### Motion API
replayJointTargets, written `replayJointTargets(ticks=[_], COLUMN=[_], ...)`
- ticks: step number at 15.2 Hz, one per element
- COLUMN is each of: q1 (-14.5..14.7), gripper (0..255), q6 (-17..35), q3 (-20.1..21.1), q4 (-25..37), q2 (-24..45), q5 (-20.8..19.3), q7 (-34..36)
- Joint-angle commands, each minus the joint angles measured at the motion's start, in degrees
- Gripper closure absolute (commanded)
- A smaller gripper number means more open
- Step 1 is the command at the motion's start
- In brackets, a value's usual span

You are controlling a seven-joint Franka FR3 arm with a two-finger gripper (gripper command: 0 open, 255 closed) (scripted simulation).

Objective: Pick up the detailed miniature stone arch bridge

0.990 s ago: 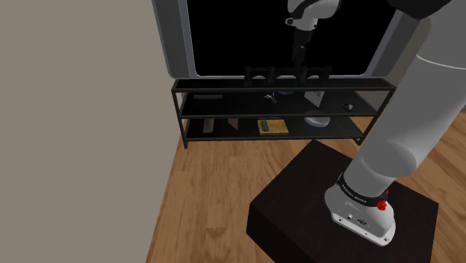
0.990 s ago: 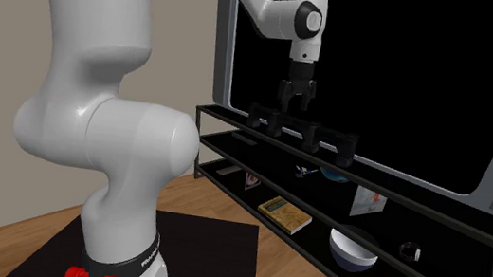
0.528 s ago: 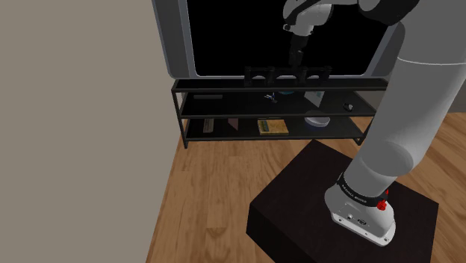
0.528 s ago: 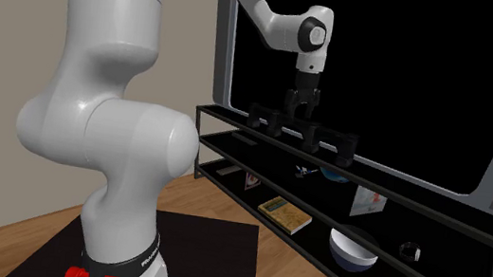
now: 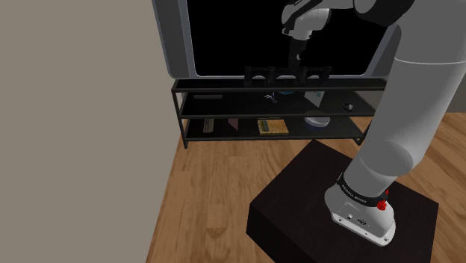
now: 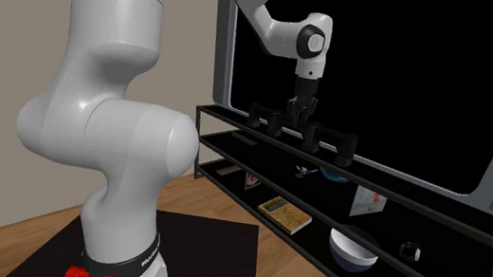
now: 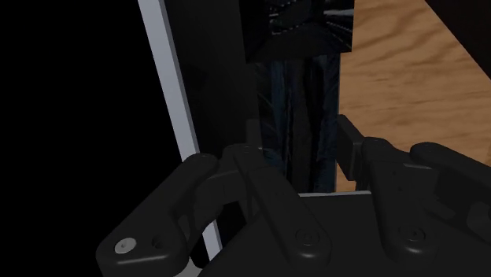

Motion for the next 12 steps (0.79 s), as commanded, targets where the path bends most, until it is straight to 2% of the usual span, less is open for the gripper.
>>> replayJointTargets(ticks=[1, 6, 12], q1=[0.0, 0.0, 0.3], gripper=[255, 255, 255], q6=[0.0, 0.1, -4.0], q3=[0.0, 0.0, -0.4], q4=[0.0, -0.1, 2.7], q2=[0.1, 0.0, -1.6], q5=[0.0, 0.0, -1.4], q7=[0.0, 0.0, 1.0])
